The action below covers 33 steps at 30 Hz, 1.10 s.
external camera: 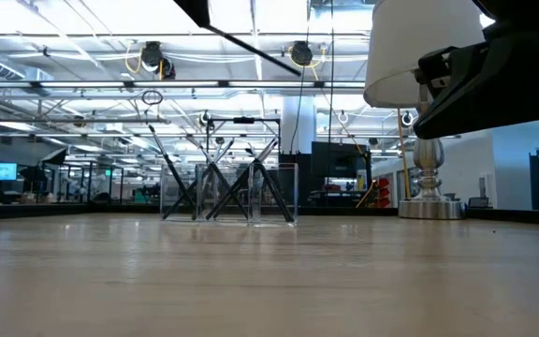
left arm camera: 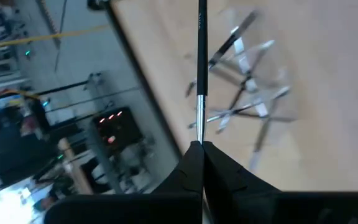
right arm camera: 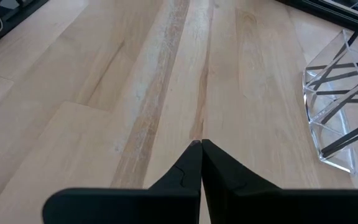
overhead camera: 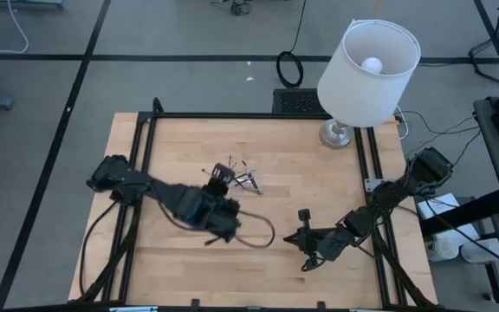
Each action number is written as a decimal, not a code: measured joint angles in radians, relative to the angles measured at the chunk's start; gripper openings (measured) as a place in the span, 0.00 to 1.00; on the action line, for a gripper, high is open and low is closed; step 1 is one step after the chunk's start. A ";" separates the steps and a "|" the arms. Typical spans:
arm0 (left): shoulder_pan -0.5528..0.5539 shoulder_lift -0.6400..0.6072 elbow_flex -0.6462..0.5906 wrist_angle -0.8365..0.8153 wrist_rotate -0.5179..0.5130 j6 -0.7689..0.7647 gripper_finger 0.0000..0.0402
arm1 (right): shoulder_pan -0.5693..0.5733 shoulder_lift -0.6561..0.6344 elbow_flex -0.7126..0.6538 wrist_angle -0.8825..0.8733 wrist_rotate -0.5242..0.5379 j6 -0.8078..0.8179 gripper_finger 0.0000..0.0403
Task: Pick & Place Makeup Supplies
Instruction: Put the makeup brush into the transparent organizer
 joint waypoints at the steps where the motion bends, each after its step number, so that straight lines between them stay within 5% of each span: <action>1: 0.016 0.000 0.000 -0.001 -0.014 0.018 0.00 | 0.000 0.000 0.000 0.001 0.000 0.000 0.00; 13: 0.149 -0.001 0.000 -0.001 -0.013 0.336 0.00 | 0.000 0.000 0.000 0.001 0.000 0.000 0.00; 33: 0.196 0.048 -0.021 0.002 -0.013 0.539 0.00 | 0.000 0.000 0.000 0.001 0.000 -0.003 0.00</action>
